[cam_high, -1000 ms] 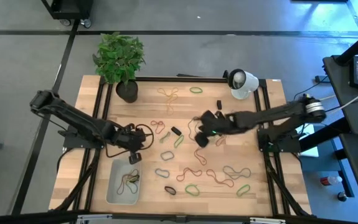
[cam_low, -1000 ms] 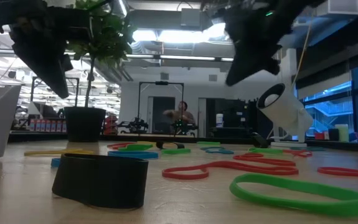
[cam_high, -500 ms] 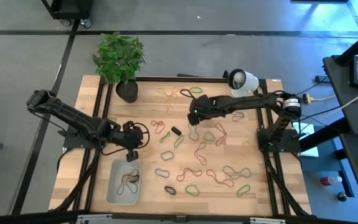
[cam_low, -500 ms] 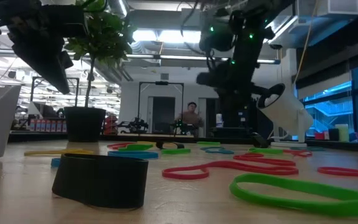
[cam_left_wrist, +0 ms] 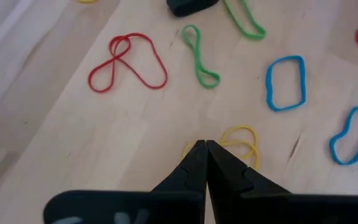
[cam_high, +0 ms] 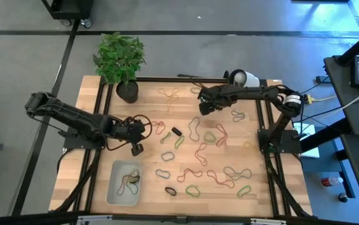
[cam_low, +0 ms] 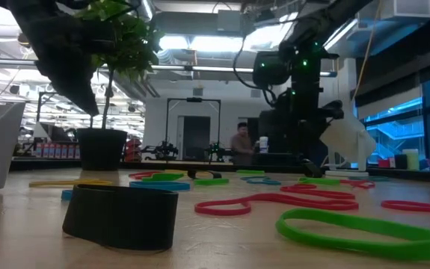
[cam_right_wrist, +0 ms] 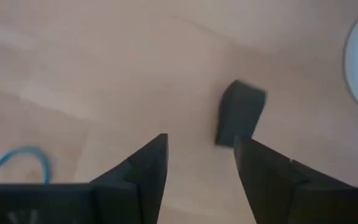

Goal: Pick and place rubber bands into bin
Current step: Put the black rubber band into the bin

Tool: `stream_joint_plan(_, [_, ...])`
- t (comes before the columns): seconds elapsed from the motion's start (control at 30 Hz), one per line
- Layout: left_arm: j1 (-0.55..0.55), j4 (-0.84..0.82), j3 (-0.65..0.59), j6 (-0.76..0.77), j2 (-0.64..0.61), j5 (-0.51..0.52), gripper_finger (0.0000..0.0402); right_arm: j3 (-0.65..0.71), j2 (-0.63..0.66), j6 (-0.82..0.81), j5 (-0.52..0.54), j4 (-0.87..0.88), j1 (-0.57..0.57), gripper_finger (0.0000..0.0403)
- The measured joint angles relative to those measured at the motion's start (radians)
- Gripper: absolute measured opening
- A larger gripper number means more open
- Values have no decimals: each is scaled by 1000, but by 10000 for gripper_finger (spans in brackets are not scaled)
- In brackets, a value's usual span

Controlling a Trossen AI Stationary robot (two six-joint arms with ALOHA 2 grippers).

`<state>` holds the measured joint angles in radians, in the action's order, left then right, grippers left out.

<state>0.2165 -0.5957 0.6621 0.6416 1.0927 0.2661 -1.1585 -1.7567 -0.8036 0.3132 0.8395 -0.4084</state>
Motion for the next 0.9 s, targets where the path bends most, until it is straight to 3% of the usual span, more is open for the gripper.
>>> stream_joint_plan(0.33, [-32, 2, 0, 65, 0, 4, 2, 56, 1, 99, 2, -11, -41, 189])
stream_joint_plan(0.7, [-32, 3, 0, 161, 0, 31, 2, 271, 9, 138, 27, -274, -71, 184])
stream_joint_plan(0.8, [-31, 7, 0, 169, 0, 30, 2, 315, 14, 157, 11, -346, -71, 154])
stream_joint_plan(0.9, [-31, 7, 0, 173, 0, 26, 2, 319, 12, 170, 7, -369, -57, 93])
